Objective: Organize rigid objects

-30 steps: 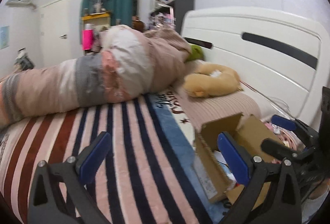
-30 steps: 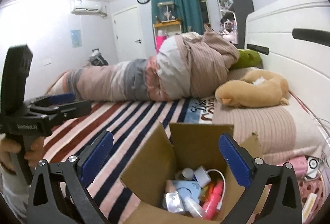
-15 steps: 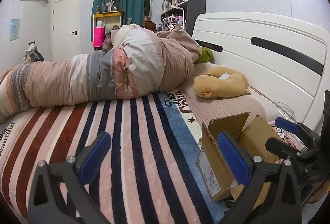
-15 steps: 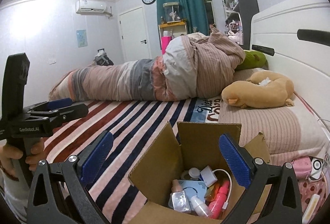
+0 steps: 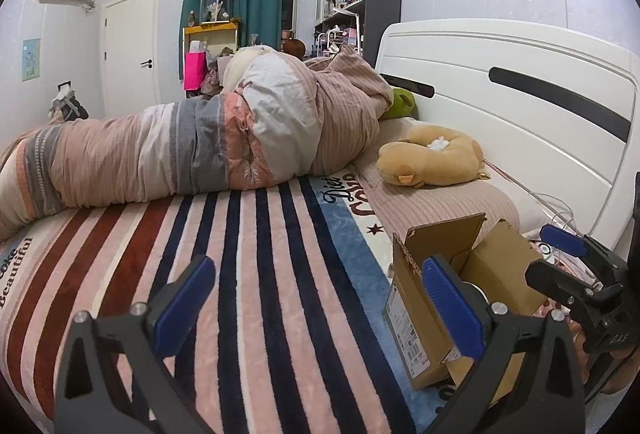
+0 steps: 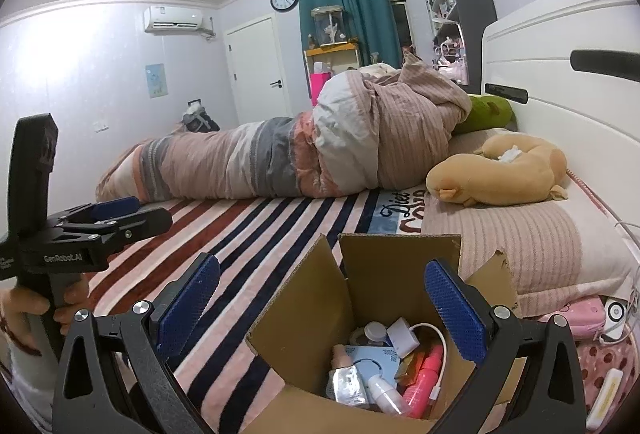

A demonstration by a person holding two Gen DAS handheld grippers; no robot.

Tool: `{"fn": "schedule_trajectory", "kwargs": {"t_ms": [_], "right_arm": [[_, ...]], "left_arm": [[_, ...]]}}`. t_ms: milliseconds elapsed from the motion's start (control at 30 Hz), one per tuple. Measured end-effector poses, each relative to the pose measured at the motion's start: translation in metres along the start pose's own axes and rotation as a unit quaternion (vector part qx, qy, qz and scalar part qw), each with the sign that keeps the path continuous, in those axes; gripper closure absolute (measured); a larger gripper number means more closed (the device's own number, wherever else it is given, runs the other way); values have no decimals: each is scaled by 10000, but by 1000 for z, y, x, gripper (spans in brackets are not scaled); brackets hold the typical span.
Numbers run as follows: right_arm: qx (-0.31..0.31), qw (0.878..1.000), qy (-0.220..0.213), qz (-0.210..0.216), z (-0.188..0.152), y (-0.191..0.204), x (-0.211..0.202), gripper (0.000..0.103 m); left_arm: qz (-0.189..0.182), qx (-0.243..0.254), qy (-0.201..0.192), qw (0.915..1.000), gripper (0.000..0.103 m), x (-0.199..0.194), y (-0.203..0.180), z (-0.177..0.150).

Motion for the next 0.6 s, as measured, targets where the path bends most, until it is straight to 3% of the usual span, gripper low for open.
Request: {"fn": "schedule_trajectory", "kwargs": {"t_ms": [600], "right_arm": [[39,9999,109,-54,-1,6,4,0]], "left_arm": [[40,-52,-15,10000,1,-1,7,-1]]}}
Point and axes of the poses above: each gripper's, at about its wrist camera, not at the fingertips, and x roughly the way its jaws point, y to its left, z to its top, the point moved 6 cm from there along x, roughly the way its jaws point, and after that the axes turned 5 degrees about -y, right-handed, at the moved point
